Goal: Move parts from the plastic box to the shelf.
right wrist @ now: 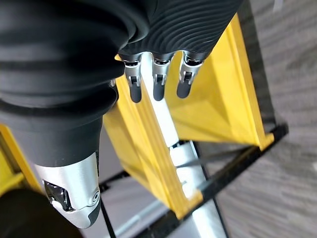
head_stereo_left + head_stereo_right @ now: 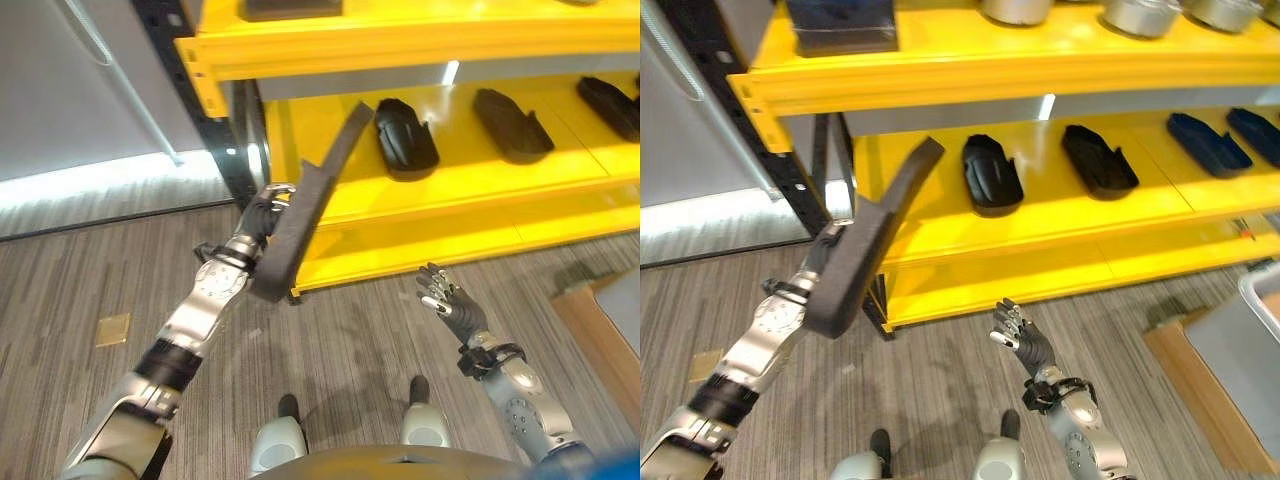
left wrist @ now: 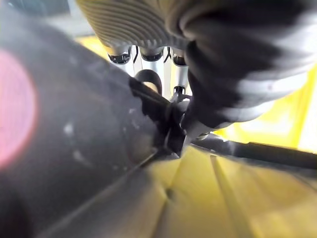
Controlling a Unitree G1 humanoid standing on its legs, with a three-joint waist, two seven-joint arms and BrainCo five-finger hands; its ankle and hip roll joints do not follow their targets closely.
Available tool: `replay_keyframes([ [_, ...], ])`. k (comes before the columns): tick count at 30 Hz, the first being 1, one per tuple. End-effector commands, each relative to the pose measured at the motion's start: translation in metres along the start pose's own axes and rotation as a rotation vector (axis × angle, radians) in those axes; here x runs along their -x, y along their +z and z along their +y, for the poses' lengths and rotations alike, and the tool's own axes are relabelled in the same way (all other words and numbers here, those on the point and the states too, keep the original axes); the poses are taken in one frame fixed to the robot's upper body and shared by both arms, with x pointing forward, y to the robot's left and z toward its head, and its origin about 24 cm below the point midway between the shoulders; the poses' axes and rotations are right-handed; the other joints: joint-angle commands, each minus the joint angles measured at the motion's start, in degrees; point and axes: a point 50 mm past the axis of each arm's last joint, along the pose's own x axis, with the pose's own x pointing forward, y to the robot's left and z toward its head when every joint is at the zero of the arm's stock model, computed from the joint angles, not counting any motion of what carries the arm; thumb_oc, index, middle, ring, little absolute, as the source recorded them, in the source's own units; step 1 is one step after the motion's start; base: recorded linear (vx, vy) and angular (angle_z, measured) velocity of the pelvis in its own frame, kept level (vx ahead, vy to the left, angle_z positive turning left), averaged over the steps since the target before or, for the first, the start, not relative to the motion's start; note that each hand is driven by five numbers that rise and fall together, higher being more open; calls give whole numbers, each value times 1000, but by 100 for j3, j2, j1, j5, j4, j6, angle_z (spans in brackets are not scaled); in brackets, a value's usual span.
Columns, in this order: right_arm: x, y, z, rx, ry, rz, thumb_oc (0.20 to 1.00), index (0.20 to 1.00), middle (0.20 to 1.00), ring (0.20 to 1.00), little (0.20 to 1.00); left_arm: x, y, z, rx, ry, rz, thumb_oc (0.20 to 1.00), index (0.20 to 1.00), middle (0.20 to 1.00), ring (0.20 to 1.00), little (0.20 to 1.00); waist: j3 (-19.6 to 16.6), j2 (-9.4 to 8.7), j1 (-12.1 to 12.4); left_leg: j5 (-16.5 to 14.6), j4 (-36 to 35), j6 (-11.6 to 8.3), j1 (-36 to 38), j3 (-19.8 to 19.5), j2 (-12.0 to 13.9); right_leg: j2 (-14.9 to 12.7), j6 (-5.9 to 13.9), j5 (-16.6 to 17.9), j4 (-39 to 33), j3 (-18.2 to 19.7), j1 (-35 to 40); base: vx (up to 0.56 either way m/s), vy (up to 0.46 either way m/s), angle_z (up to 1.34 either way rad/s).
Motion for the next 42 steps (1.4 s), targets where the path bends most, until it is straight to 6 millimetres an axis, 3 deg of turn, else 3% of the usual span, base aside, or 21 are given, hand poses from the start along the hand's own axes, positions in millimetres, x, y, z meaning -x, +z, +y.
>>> replay_keyframes([
  [1, -9, 28, 8, 52, 72, -115, 1000, 1000, 1000, 1000, 1000, -28, 44, 13, -157, 134, -219, 200, 200, 200, 200, 200, 226, 63, 62, 37, -126, 71, 60, 107, 130, 84, -84, -309, 314, 116, -50, -66, -34, -29],
  [5, -10, 32, 11, 62, 90, -128, 1000, 1000, 1000, 1000, 1000, -46, 43, 15, -246, 176, -189, 200, 200, 200, 200, 200, 330, 23, -15, 143, -263, 31, 114, 185, 209, 160, -85, -281, 315, 170, -146, -20, -25, -12],
  [9, -12, 35, 16, 81, 125, -131, 1000, 1000, 1000, 1000, 1000, -72, 52, 35, -322, 298, -156, 200, 200, 200, 200, 200, 510, -57, -146, 260, -352, -23, 120, 328, 325, 293, -81, -233, 350, 305, -390, -59, -34, -19],
  [14, -12, 34, 18, 94, 132, -119, 1000, 1000, 1000, 1000, 1000, -82, 51, 42, -196, 402, -105, 200, 200, 200, 200, 200, 686, -141, -224, 318, -374, -41, 108, 401, 379, 362, -77, -176, 395, 434, -555, -50, -32, -16],
  [22, -16, 35, 23, 99, 129, -124, 1000, 1000, 1000, 1000, 1000, -88, 50, 34, 8, 508, -78, 200, 200, 200, 200, 200, 819, -176, -214, 393, -447, -94, 166, 401, 435, 385, -109, -227, 463, 413, -558, -4, -32, -9],
  [25, -16, 36, 22, 100, 126, -125, 1000, 1000, 1000, 1000, 1000, -87, 48, 36, 12, 516, -72, 200, 200, 200, 200, 200, 813, -157, -201, 413, -490, -102, 192, 387, 444, 386, -118, -240, 470, 387, -529, 3, -4, 1],
  [34, -16, 34, 18, 129, 116, -106, 1000, 1000, 1000, 1000, 1000, -75, 46, 68, -10, 604, -62, 200, 200, 200, 200, 200, 777, -63, -90, 532, -720, -139, 320, 319, 485, 404, -124, -290, 492, 250, -439, 6, -17, 6],
  [37, -20, 45, 22, 166, 133, -153, 1000, 1000, 1000, 1000, 1000, -70, 46, 76, -12, 629, -74, 200, 200, 200, 200, 200, 793, -41, -38, 550, -763, -134, 350, 306, 496, 415, -121, -303, 510, 226, -428, -2, -8, 4],
  [40, -22, 47, 23, 68, 119, -204, 1000, 1000, 1000, 1000, 1000, -66, 46, 81, -6, 659, -85, 200, 200, 200, 200, 200, 805, -13, -8, 569, -791, -128, 355, 274, 504, 409, -119, -322, 534, 189, -422, -7, 3, 3],
  [42, -25, 57, 22, 153, 65, -266, 1000, 1000, 1000, 1000, 1000, -64, 46, 85, -12, 669, -86, 200, 200, 200, 200, 200, 820, 19, 10, 584, -811, -125, 339, 248, 504, 400, -114, -332, 543, 149, -415, -13, 7, 5],
])
